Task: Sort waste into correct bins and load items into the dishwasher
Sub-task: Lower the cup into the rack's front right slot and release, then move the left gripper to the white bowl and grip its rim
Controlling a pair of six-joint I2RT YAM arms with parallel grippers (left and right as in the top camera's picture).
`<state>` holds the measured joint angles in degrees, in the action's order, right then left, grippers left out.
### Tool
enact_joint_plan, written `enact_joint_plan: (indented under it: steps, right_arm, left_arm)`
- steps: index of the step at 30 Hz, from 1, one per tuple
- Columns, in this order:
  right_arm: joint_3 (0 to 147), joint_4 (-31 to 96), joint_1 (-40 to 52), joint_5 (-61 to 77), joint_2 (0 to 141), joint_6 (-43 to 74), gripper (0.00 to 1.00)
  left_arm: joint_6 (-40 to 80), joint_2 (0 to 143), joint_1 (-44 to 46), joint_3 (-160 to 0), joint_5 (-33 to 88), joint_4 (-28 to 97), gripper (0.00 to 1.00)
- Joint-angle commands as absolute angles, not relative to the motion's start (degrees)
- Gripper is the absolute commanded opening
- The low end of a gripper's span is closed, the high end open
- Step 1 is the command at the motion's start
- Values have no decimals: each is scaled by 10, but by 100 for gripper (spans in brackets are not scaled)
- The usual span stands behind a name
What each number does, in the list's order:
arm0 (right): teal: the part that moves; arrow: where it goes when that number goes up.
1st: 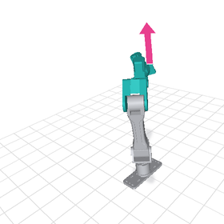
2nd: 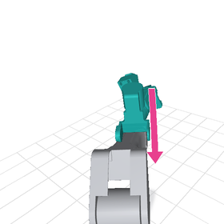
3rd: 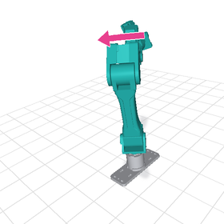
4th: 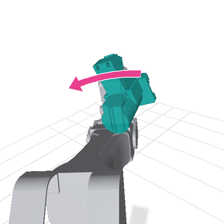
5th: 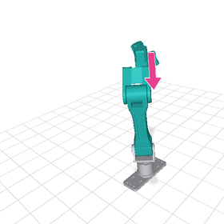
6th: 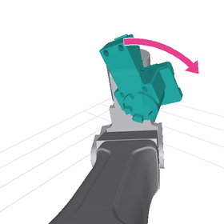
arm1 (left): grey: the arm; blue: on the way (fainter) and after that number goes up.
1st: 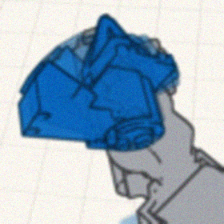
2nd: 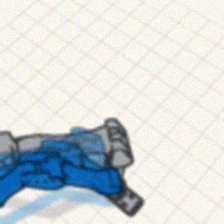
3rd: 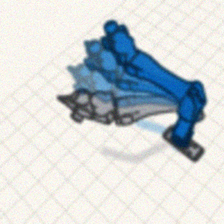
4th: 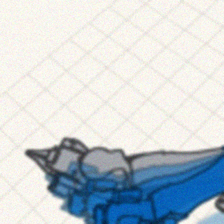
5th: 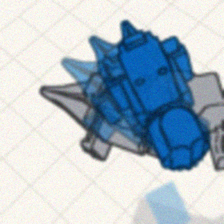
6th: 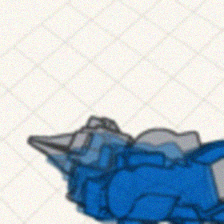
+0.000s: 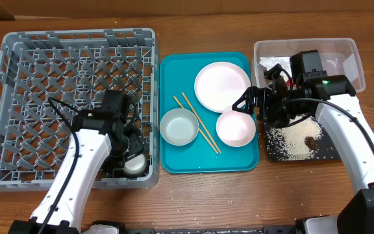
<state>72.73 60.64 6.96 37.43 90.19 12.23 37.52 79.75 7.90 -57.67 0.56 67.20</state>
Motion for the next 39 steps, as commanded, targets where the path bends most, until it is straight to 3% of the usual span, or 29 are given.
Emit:
enact_joint_plan:
  steps: [1,8,13,16,20,34,39]
  right_arm:
    - [728,603,71,373,897,119,100]
    - [728,599,71,373,897,119,100]
    - [728,595,71,373,897,120,100]
    - [728,595,71,373,897,120,100]
    - [728,595,71,372,897,119,100]
    - [728,608,71,345,897,119,100]
    - [728,608,71,345,897,119,100]
  left_arm:
    - [379,794,84,-583,-4,671,87]
    - [330,794,84,-710,-4,717,89]
    - [185,794,113,-854,57,726,89]
    - [123,794,149,-891,73,687,95]
    - [33,822,183,-890,69,637,89]
    - [-161,1077,237,-892,69,524,85]
    - [-192,1122,248,-892,40,524,69]
